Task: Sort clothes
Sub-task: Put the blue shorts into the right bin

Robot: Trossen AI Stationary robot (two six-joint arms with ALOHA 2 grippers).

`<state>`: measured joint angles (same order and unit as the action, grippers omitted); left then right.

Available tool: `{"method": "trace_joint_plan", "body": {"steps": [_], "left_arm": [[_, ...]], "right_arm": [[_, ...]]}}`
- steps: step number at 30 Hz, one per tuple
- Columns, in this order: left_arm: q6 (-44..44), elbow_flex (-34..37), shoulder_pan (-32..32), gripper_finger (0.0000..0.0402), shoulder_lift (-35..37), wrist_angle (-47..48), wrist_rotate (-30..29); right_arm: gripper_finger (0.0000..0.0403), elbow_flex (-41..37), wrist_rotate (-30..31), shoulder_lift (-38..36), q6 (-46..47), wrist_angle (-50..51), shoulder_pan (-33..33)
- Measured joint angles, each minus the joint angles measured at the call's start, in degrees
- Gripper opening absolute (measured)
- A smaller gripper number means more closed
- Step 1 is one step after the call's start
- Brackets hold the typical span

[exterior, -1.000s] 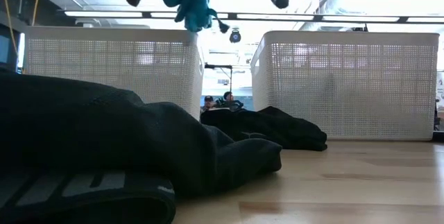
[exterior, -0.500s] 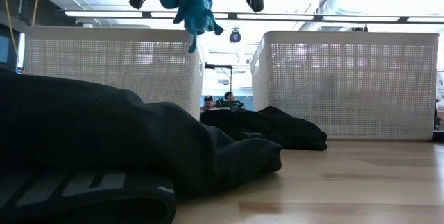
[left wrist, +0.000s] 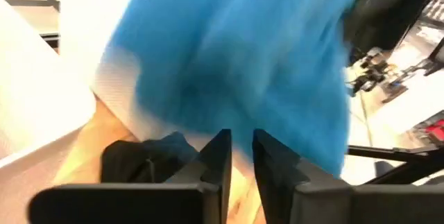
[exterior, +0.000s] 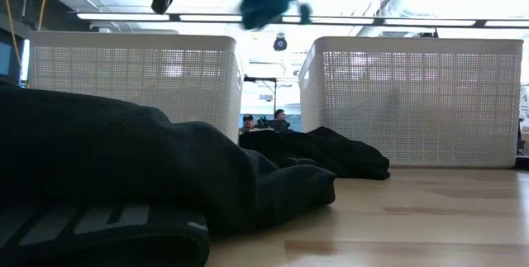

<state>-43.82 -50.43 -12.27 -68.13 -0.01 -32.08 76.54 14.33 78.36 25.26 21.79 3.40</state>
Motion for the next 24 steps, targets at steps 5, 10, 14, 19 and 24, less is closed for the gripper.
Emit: {"method": "trace_joint_plan", "body": {"steps": [5, 10, 14, 19, 24], "left_arm": [[-1.7, 0.0, 0.0, 0.0075, 0.0, 2.3, -1.2], [-2.4, 0.0, 0.0, 0.0082, 0.0, 3.3, -1.3], [-2.5, 0.0, 0.0, 0.0083, 0.0, 3.3, -1.3], [-2.5, 0.0, -0.1, 0.0083, 0.0, 3.5, 0.0], [-2.5, 0.0, -0.1, 0.0083, 0.0, 3.7, 1.1]], "right_arm": [[0.0008, 5.9, 12.7, -5.8, -4.8, 16.9, -0.4], [0.0008, 7.7, 19.4, -11.0, -5.9, 32.8, -6.4], [0.0004, 5.4, 20.3, -13.8, -2.3, 45.9, -15.0], [0.0008, 0.4, 20.4, -14.6, 1.5, 51.7, -25.1], [0.001, -8.7, 14.5, -12.6, -3.4, 42.4, -31.2]]}}
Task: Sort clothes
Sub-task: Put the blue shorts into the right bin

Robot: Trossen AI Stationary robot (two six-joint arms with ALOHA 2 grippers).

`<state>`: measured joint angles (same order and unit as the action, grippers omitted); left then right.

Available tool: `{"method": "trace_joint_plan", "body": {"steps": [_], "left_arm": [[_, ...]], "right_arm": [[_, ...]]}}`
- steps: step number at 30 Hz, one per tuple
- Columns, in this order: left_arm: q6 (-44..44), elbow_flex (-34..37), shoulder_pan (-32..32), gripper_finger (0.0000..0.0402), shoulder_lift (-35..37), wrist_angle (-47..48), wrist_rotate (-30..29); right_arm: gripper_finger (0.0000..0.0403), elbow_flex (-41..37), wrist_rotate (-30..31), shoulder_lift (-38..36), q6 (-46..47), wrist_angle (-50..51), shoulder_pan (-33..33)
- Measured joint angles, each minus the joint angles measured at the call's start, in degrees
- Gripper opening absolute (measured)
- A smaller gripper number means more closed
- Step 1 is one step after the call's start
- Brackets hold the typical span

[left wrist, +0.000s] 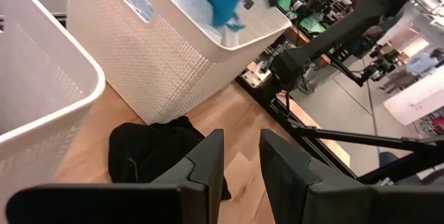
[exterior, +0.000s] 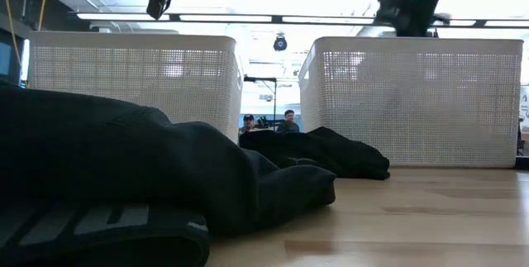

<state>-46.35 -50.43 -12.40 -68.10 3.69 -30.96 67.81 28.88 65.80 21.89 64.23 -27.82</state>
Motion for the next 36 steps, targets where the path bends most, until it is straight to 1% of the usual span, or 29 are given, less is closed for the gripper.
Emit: {"method": "trace_joint_plan", "body": {"steps": [3, 5, 7, 10, 12, 15, 17, 21, 23, 25, 27, 30, 32, 36], "left_arm": [[0.0, 0.0, 0.0, 0.0083, 0.0, 0.0, 1.6], [0.0, 0.0, 0.0, 0.0083, 0.0, 0.0, 2.7], [0.0, 0.0, 0.0, 0.0083, 0.0, 0.0, 3.9], [-0.1, 0.0, 0.0, 0.0083, 0.0, 0.0, 5.2], [-0.1, 0.0, 0.0, 0.0083, 0.0, 0.0, 5.3], [-0.1, 0.0, 0.0, 0.0083, 0.0, 0.0, 5.3], [0.0, 0.0, 0.0, 0.0083, 0.0, 0.0, 5.3], [0.0, 0.0, 0.0, 0.0083, 0.0, 0.0, 5.3], [0.0, 0.0, 0.0, 0.0083, 0.0, 0.0, 5.3], [0.0, 0.0, 0.0, 0.0083, 0.0, 0.0, 5.3], [0.0, 0.0, 0.0, 0.0083, 0.0, 0.0, 5.3], [0.0, 0.0, 0.0, 0.0083, 0.0, 0.0, 5.0], [0.0, 0.0, 0.0, 0.0083, 0.0, 0.0, 4.9], [0.0, 0.0, 0.0, 0.0083, 0.0, 0.0, 4.9]], "right_arm": [[0.0011, -5.7, -10.1, 3.3, -2.7, -8.1, -2.5], [0.0011, -9.0, -14.6, 6.3, -2.4, -12.2, -3.5], [0.0012, -11.1, -16.1, 9.2, -2.2, -14.8, -4.0], [0.002, -11.5, -18.4, 13.0, -2.5, -15.7, -4.7], [0.0039, -10.3, -20.6, 14.8, -2.7, -14.9, -5.0], [0.0084, -7.0, -23.6, 15.5, -2.5, -12.0, -5.7], [0.0119, -3.9, -23.7, 15.4, -2.7, -8.9, -5.8], [0.0178, 3.6, -23.4, 14.3, -4.1, 1.7, -6.1], [0.0197, 7.0, -23.4, 13.7, -5.2, 6.7, -6.1], [0.0207, 9.1, -23.3, 12.8, -6.6, 8.3, -6.1], [0.0211, 9.7, -22.8, 11.4, -8.6, 6.5, -6.1], [0.0212, 7.8, -20.2, 9.8, -11.0, -1.9, -6.1], [0.0212, 5.1, -18.3, 9.2, -11.2, -7.8, -6.4], [0.0209, -3.1, -16.4, 9.1, -6.0, -18.4, -8.2]]}}
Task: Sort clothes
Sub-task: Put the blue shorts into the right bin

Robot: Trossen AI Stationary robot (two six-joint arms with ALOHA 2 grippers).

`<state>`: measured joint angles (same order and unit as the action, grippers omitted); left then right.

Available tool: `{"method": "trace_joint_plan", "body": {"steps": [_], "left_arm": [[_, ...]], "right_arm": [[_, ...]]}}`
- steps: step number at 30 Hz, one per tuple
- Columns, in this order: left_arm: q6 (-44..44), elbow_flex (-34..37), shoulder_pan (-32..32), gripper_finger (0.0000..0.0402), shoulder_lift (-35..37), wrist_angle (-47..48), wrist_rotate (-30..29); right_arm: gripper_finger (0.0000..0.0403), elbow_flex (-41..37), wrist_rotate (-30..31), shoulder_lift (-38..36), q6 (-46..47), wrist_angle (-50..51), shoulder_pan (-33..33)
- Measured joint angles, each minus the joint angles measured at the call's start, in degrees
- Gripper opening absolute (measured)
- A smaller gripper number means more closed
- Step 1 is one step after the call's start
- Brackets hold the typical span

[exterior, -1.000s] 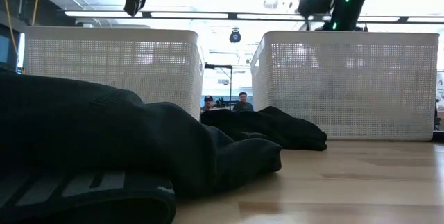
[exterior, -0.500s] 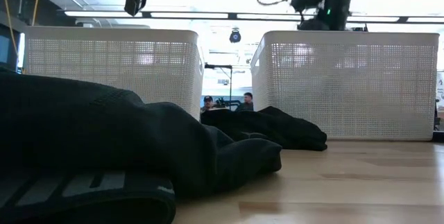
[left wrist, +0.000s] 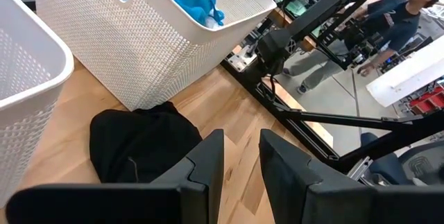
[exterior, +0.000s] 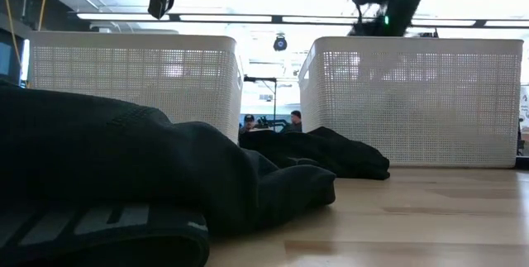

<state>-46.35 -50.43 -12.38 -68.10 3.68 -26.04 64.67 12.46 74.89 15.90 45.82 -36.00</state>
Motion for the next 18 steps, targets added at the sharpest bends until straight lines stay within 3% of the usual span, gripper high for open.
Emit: {"method": "trace_joint_plan", "body": {"steps": [9, 13, 18], "left_arm": [[0.0, 0.0, 0.0, 0.0083, 0.0, 0.8, -0.1], [0.0, 0.0, 0.0, 0.0083, 0.0, 1.7, -0.1], [-0.5, 0.0, 0.0, 0.0083, 0.0, 2.7, 0.4]], "right_arm": [[0.02, -24.4, -2.4, -0.2, 13.2, -17.4, -4.4], [0.0199, -24.3, -6.7, -0.7, 13.2, -16.3, -6.2], [0.0199, -15.9, -6.6, -4.4, 10.9, -11.7, -5.6]]}}
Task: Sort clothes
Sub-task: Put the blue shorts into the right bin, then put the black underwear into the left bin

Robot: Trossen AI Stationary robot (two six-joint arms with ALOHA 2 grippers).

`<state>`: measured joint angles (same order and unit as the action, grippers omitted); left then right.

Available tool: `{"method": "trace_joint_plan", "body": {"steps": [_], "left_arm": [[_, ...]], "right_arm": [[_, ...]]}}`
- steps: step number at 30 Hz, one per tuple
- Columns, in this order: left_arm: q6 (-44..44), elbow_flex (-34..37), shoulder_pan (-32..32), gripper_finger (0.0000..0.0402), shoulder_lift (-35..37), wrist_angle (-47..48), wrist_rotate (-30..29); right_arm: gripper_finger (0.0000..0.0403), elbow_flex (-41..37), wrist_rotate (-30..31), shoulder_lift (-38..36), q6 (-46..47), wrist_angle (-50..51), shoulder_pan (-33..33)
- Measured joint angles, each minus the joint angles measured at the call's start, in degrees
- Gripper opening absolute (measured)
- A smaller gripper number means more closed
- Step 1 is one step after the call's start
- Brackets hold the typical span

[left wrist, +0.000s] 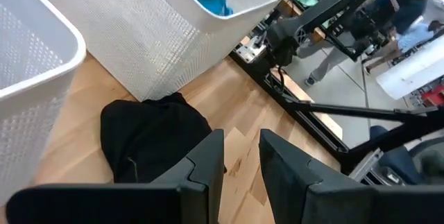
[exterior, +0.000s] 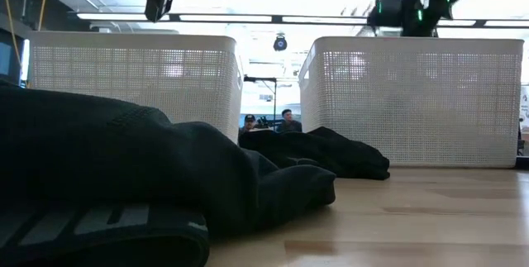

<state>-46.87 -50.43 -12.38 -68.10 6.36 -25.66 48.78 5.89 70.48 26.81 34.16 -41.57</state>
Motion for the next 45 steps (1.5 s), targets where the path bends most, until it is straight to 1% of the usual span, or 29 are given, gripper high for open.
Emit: {"method": "trace_joint_plan", "body": {"steps": [4, 7, 10, 12, 15, 19, 22, 24, 27, 30, 32, 35, 38, 40, 42, 45], "left_arm": [[0.0, 0.0, 0.0, 0.0083, 0.0, 1.8, 5.3], [-0.3, 0.0, 0.0, 0.0083, 0.2, 4.2, 12.5], [3.3, 0.0, -0.6, 0.0083, 0.2, 6.4, 21.1], [7.4, 0.0, -1.7, 0.0083, 0.0, 7.6, 24.4], [14.6, 0.0, -3.7, 0.0083, -0.2, 9.6, 24.9], [27.5, 0.0, -5.4, 0.0083, -2.0, 9.3, 25.4], [38.3, 0.0, -6.3, 0.0083, -4.9, 6.5, 31.5], [41.4, 0.0, -7.0, 0.0087, -7.5, 4.1, 34.5], [42.1, 0.0, -7.8, 0.01, -11.4, 2.6, 34.7], [43.3, 0.0, -8.1, 0.0122, -15.1, 2.4, 34.9], [44.6, 0.0, -8.3, 0.0141, -17.3, 1.8, 37.3], [46.5, 0.0, -8.6, 0.0172, -20.4, -0.4, 42.6], [47.1, 0.0, -9.6, 0.0204, -23.1, -2.2, 45.0], [47.4, 0.0, -10.6, 0.0223, -24.9, -3.2, 44.5], [48.0, 0.0, -11.7, 0.0239, -26.7, -3.5, 42.3], [48.0, 0.0, -13.2, 0.0253, -30.1, -3.0, 36.4]], "right_arm": [[0.0199, 9.1, 3.3, -4.2, -2.6, 2.3, 1.4], [0.0199, 14.0, 4.8, -7.6, -4.2, 2.2, 4.0], [0.0199, 16.1, 4.9, -11.2, -4.3, 0.2, 7.4], [0.0199, 16.0, 5.0, -13.0, -4.3, -1.1, 10.3], [0.0199, 16.0, 5.2, -14.7, -3.0, -1.3, 14.8], [0.0199, 15.9, 5.5, -14.3, -0.5, 0.0, 21.3], [0.0199, 15.9, 6.7, -13.0, 1.7, -0.2, 26.7], [0.0199, 15.9, 9.1, -11.7, 3.3, -1.0, 30.4], [0.0199, 15.9, 13.1, -9.6, 5.5, -3.8, 35.3], [0.0199, 15.9, 14.6, -7.6, 6.3, -6.3, 38.9], [0.0199, 15.9, 14.9, -6.4, 7.0, -7.0, 40.8], [0.0199, 15.9, 15.0, -5.1, 7.9, -7.5, 42.5], [0.0199, 15.9, 15.0, -3.9, 8.1, -7.4, 43.3], [0.0199, 15.9, 15.0, -3.4, 9.1, -7.6, 43.3], [0.0199, 15.9, 15.0, -3.3, 9.3, -7.4, 43.3], [0.0199, 15.9, 15.0, -3.3, 9.3, -7.6, 43.3]]}}
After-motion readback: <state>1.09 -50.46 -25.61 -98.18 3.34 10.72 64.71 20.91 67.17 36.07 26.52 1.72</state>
